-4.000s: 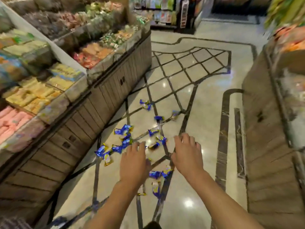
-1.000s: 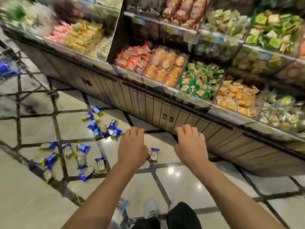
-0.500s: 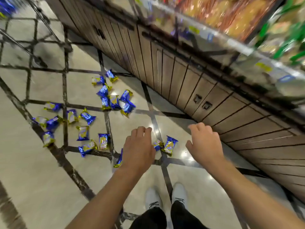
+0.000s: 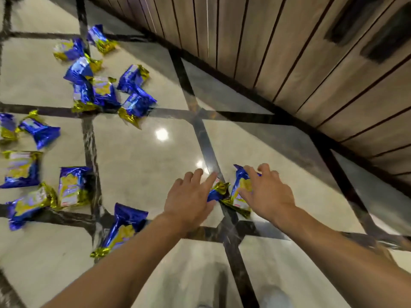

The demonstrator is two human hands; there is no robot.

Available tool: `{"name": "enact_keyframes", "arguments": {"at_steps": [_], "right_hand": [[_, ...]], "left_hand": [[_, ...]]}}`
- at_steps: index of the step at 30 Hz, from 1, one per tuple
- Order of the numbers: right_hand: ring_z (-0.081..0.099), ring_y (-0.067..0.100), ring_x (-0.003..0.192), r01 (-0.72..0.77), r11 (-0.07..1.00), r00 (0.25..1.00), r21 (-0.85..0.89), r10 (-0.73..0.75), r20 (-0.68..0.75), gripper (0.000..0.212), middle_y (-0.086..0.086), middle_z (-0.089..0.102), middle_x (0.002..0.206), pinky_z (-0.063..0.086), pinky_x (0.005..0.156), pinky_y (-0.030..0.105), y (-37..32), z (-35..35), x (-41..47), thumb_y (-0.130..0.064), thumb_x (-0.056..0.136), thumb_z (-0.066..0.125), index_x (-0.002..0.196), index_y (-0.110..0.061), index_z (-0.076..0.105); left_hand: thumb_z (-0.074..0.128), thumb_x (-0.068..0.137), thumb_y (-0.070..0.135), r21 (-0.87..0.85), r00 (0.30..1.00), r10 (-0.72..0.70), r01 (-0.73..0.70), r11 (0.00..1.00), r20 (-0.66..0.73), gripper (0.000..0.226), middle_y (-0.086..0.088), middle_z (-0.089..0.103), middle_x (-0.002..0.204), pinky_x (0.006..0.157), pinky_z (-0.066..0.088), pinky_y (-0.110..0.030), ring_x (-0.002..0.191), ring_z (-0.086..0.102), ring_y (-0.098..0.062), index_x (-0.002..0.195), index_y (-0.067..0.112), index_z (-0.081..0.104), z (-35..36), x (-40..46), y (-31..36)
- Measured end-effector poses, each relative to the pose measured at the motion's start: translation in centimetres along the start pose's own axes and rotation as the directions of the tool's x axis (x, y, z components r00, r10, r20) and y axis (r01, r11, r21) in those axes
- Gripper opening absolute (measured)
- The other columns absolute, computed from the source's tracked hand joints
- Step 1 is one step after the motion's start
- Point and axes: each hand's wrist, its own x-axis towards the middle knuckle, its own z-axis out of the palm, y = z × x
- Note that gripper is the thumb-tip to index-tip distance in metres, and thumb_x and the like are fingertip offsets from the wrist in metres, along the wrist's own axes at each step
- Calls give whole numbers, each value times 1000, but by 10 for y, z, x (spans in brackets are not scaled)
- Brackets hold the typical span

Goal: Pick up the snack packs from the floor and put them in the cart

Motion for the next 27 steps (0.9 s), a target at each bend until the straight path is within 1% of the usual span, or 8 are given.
{"name": "enact_keyframes", "arguments": {"at_steps": [4,7,11,14,16,19,24,27], "right_hand": [[44,32,119,-18,999,1000,32,18,-12,67,5,24,143,46,76,40,0,42,26,-61,95,40,152,-40,11],[41,36,127,-38,998,998,42,35,53,72,6,9,154,46,82,40,-4,57,37,-60,94,44,153,-41,7],[40,38,124,-37,997,995,68,31,91,76,7,3,155,44,75,38,-13,59,44,-44,86,60,148,-40,16],[35,37,125,-9,999,996,48,5,92,74,6,-1,155,42,68,35,-18,60,46,-33,81,67,141,-37,25],[37,35,124,17,999,998,33,-19,53,67,6,2,154,43,63,33,-17,63,46,-30,83,67,138,-36,29],[43,31,113,47,996,999,80,-45,-27,64,5,14,148,40,58,29,-9,66,47,-22,85,63,138,-36,30],[44,26,111,117,967,981,227,-76,-180,72,0,19,144,41,60,26,-9,23,42,-21,84,67,142,-35,26],[43,23,116,158,950,962,268,-87,-260,82,-3,22,145,53,69,30,-25,-43,14,-22,82,71,147,-36,23]], "left_hand": [[35,97,62,35,999,30,-32,999,33,71,-10,25,154,97,42,-43,122,47,-33,152,36,-1,47,19,-3],[34,99,57,41,999,31,-32,999,38,70,-10,25,153,89,42,-42,109,54,-33,151,36,-6,65,27,4],[47,96,40,17,999,-22,21,1000,38,65,-11,31,144,86,44,-42,103,54,-33,149,30,10,73,34,14],[50,94,39,-33,995,-96,97,995,37,63,-11,35,136,85,45,-42,101,53,-33,144,30,13,74,38,20],[50,95,40,-84,987,-159,161,983,31,61,-10,37,133,83,46,-41,102,53,-31,143,31,13,77,41,20],[52,97,41,-184,974,-225,221,958,1,58,-10,38,131,83,49,-38,103,53,-27,143,31,18,76,42,16],[55,95,42,-276,952,-274,230,933,-134,59,-8,38,130,79,53,-34,97,55,-23,143,31,22,18,34,-9],[60,93,38,-352,914,-353,269,897,-200,61,-10,40,128,79,52,-39,98,55,-28,144,29,28,-57,9,-21]]}}
